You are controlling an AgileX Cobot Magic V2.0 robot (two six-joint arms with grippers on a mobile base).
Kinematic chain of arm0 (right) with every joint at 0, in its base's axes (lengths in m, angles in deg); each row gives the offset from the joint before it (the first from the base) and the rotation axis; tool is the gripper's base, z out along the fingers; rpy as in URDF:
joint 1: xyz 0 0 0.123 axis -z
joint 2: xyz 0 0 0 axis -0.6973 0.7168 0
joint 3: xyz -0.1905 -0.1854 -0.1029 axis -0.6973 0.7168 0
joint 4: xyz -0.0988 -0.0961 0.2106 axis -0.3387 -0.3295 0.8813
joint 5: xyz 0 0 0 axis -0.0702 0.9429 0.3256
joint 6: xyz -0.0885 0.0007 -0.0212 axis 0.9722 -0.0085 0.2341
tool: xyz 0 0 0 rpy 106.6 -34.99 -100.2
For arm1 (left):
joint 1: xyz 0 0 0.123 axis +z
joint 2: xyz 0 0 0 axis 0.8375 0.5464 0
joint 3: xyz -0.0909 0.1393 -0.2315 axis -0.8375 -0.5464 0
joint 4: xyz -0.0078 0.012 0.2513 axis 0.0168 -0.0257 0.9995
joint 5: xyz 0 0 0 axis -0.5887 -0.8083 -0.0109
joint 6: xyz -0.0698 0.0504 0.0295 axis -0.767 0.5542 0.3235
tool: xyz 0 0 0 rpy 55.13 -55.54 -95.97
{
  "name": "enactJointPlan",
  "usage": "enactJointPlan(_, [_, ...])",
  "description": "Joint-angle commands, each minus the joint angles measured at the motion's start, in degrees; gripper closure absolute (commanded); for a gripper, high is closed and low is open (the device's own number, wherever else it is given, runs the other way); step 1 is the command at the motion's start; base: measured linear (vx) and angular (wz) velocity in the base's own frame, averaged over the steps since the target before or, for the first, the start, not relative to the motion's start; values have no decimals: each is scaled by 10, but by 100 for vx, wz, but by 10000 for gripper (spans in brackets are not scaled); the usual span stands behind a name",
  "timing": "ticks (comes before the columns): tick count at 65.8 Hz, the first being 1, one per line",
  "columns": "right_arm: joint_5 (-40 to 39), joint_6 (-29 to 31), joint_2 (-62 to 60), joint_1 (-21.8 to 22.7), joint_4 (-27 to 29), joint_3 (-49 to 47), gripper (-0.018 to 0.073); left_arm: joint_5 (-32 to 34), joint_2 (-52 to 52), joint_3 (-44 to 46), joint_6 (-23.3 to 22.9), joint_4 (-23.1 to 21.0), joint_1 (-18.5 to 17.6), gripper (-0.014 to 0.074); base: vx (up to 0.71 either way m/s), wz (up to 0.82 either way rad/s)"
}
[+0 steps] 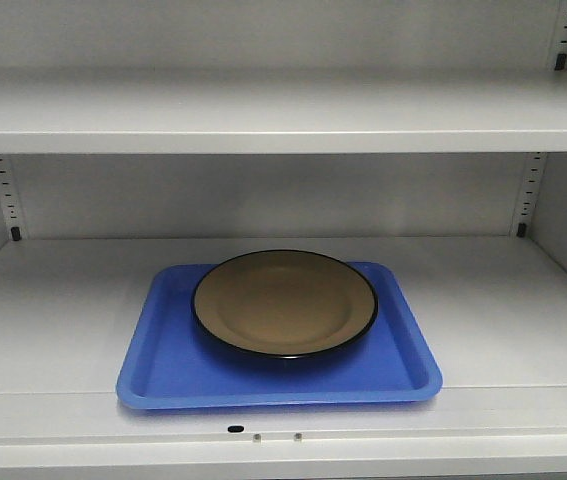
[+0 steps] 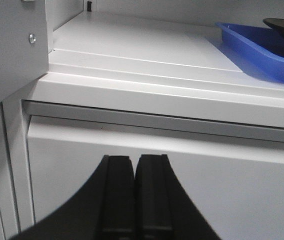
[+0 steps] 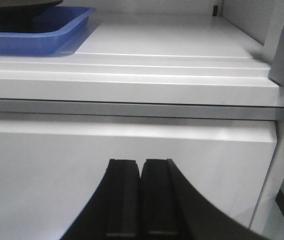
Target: Place disk in tray to left cabinet
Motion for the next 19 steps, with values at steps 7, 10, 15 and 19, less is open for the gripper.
enactJointPlan(7, [-44, 5, -7, 0, -5, 13, 565, 49, 12, -7, 1, 0, 1, 603, 0, 0])
enactJointPlan(10, [-44, 5, -7, 0, -5, 13, 565, 49, 12, -7, 1, 0, 1, 603, 0, 0])
enactJointPlan(15, [-44, 5, -7, 0, -5, 13, 565, 49, 12, -7, 1, 0, 1, 603, 0, 0])
enactJointPlan(19, [-44, 5, -7, 0, -5, 13, 565, 49, 12, -7, 1, 0, 1, 603, 0, 0])
